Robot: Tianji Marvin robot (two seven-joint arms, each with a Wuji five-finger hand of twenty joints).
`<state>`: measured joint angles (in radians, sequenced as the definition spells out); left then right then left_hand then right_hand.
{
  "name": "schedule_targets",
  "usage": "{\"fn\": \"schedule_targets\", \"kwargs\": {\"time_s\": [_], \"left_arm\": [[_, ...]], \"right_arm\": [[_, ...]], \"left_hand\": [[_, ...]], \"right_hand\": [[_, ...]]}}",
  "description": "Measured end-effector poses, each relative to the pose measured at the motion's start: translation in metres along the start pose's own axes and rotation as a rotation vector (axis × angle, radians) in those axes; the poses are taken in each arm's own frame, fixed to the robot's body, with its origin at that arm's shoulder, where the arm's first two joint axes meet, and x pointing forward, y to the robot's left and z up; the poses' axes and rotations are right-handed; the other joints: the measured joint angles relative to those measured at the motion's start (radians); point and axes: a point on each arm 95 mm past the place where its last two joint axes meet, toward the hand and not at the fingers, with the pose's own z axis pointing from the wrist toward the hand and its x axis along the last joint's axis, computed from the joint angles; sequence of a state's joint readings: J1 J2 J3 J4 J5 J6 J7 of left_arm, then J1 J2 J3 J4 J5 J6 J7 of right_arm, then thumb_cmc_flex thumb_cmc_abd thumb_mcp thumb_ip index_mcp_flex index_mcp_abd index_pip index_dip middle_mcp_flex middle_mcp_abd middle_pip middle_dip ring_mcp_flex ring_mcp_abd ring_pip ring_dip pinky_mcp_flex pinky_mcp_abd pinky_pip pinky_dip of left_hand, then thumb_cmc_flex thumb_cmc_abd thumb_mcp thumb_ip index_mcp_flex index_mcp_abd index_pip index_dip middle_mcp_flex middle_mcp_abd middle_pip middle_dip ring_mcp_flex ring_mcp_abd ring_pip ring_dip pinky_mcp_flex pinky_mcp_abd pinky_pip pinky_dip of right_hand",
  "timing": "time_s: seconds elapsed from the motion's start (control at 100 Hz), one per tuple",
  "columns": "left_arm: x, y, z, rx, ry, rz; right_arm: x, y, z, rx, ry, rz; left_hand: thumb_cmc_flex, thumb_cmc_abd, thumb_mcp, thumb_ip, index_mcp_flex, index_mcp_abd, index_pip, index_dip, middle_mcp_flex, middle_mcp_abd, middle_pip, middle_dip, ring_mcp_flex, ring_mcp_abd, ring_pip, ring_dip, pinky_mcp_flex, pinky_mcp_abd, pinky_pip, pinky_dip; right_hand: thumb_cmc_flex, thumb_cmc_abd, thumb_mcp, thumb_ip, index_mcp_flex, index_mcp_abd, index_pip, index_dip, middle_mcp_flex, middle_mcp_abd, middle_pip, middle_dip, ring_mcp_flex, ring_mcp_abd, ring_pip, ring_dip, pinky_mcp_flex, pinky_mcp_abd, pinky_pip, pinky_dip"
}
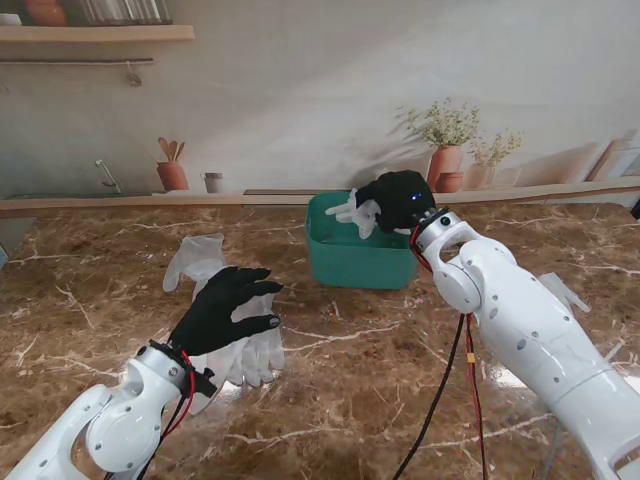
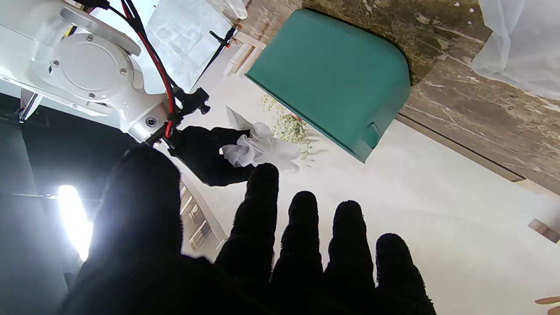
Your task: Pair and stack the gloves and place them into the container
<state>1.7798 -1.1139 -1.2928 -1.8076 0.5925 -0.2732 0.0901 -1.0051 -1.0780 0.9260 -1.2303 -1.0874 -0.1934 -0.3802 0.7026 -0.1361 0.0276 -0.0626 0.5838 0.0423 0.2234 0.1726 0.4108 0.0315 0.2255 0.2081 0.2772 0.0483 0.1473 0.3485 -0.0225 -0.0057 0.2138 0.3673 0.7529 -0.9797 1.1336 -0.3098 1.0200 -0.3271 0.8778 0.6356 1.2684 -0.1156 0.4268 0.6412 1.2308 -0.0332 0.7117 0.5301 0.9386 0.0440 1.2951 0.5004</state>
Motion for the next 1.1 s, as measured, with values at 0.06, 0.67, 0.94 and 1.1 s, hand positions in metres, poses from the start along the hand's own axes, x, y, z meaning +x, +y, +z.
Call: {"fn": "schedule_targets", "kwargs": {"time_s": [0.06,0.67,0.94,1.1], "left_arm": [[0.000,0.000,0.000,-0.001,-0.002,0.000],[-0.008,-0.002,-0.002,-0.009,-0.034,0.009],[-0.009,-0.002,-0.001,-0.009,-0.035,0.011],[-0.009,-0.002,-0.001,-0.010,-0.034,0.011]], "right_arm": [[-0.003,-0.004,0.005,0.013,-0.006,0.000],[-0.036,-0.040,0.031,0.162,-0.097,0.009],[-0.040,-0.044,0.026,0.275,-0.113,-0.010],[-0.044,-0.041,0.020,0.286,-0.123,-0.004]], "left_hand": [[0.000,0.000,0.000,0.000,0.000,0.000,0.000,0.000,0.000,0.000,0.000,0.000,0.000,0.000,0.000,0.000,0.000,0.000,-0.001,0.000],[0.000,0.000,0.000,0.000,0.000,0.000,0.000,0.000,0.000,0.000,-0.001,0.000,-0.023,-0.011,-0.012,0.000,0.000,0.000,-0.012,0.002],[0.000,0.000,0.000,0.000,0.000,0.000,0.000,0.000,0.000,0.000,-0.001,0.000,-0.023,-0.012,-0.012,0.000,0.000,0.000,-0.013,0.012],[0.000,0.000,0.000,0.000,0.000,0.000,0.000,0.000,0.000,0.000,-0.001,0.000,-0.023,-0.012,-0.012,0.000,0.000,0.000,-0.013,0.012]], "right_hand": [[-0.001,0.005,-0.005,0.000,-0.002,-0.001,0.007,-0.008,-0.001,-0.001,0.000,0.000,0.000,-0.001,-0.002,0.000,0.000,0.000,0.000,0.000],[-0.045,0.050,-0.025,0.003,-0.121,0.014,-0.020,-0.124,-0.075,-0.004,-0.042,0.006,-0.047,-0.005,-0.134,0.027,-0.125,0.001,-0.042,0.000],[-0.289,0.021,0.000,0.113,-0.258,0.149,-0.498,-0.100,-0.328,-0.004,-0.107,-0.164,-0.273,-0.024,-0.334,-0.005,-0.360,0.016,-0.230,0.022],[-0.392,0.012,-0.004,0.113,-0.305,0.150,-0.540,-0.138,-0.402,-0.002,-0.150,-0.202,-0.343,0.006,-0.381,-0.027,-0.420,0.031,-0.290,0.035]]}}
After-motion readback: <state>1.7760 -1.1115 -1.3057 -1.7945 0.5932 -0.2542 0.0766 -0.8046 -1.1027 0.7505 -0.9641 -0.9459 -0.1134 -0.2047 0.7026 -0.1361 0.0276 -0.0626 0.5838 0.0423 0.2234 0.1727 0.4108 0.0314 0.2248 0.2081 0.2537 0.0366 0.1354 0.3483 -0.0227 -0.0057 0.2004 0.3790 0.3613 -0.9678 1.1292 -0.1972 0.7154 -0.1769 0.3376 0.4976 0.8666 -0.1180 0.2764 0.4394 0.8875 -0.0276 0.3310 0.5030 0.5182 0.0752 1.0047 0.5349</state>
